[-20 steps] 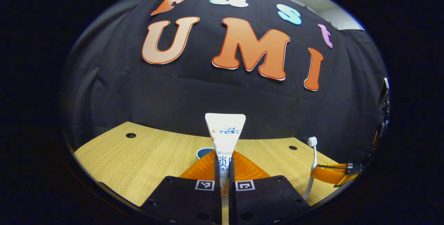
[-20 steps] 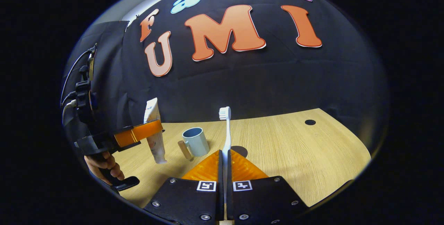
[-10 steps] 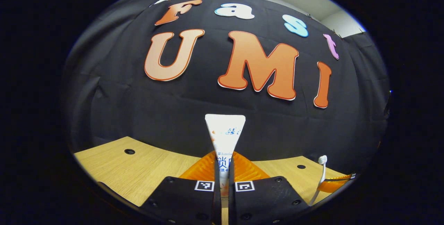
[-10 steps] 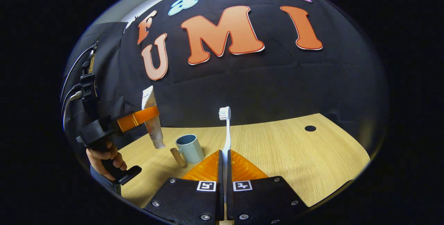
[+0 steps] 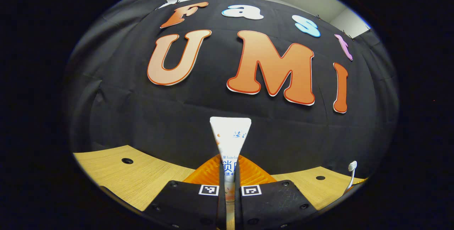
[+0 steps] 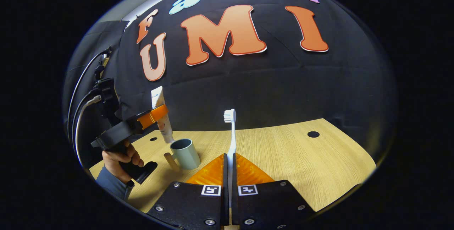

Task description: Put the toothbrush and toothpaste on the desktop into the cup, then pick up the cup and place it on the coaster on the desktop.

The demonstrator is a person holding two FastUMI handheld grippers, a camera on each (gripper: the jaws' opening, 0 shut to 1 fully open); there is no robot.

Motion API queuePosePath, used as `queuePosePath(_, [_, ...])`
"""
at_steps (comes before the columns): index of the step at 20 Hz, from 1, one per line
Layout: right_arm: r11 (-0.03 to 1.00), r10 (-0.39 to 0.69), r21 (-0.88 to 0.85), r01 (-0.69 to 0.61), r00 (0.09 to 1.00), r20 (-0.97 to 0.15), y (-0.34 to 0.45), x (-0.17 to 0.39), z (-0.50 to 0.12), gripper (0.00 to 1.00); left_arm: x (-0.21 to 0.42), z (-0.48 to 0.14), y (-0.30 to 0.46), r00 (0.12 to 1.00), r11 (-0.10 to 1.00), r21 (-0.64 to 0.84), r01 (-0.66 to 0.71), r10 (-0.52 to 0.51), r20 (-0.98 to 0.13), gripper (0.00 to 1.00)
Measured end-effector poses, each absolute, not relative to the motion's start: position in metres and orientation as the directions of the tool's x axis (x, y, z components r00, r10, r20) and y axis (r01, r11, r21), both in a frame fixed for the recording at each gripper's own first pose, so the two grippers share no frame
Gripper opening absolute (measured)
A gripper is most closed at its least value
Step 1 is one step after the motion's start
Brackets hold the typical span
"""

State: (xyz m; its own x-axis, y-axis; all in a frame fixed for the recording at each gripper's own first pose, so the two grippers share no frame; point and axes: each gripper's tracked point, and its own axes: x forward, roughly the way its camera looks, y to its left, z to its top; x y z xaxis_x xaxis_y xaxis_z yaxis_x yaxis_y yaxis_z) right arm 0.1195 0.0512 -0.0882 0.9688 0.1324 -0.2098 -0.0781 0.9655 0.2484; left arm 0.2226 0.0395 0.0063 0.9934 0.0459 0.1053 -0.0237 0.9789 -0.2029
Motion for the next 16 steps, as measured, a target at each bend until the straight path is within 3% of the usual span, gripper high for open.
queuePosePath(9, [0.972,0.126,0.223,-0.078,0.969,-0.211,0.051,0.128,-0.089,0.03,0.254,-0.037,0.041,0.996,0.975,-0.220,-0.041,0.058,0.067,0.09])
queuePosePath(16, [0.972,0.137,0.220,-0.086,0.964,-0.230,0.057,0.127,-0.092,0.03,0.258,-0.077,0.034,0.998,0.972,-0.229,-0.047,0.038,-0.041,0.09])
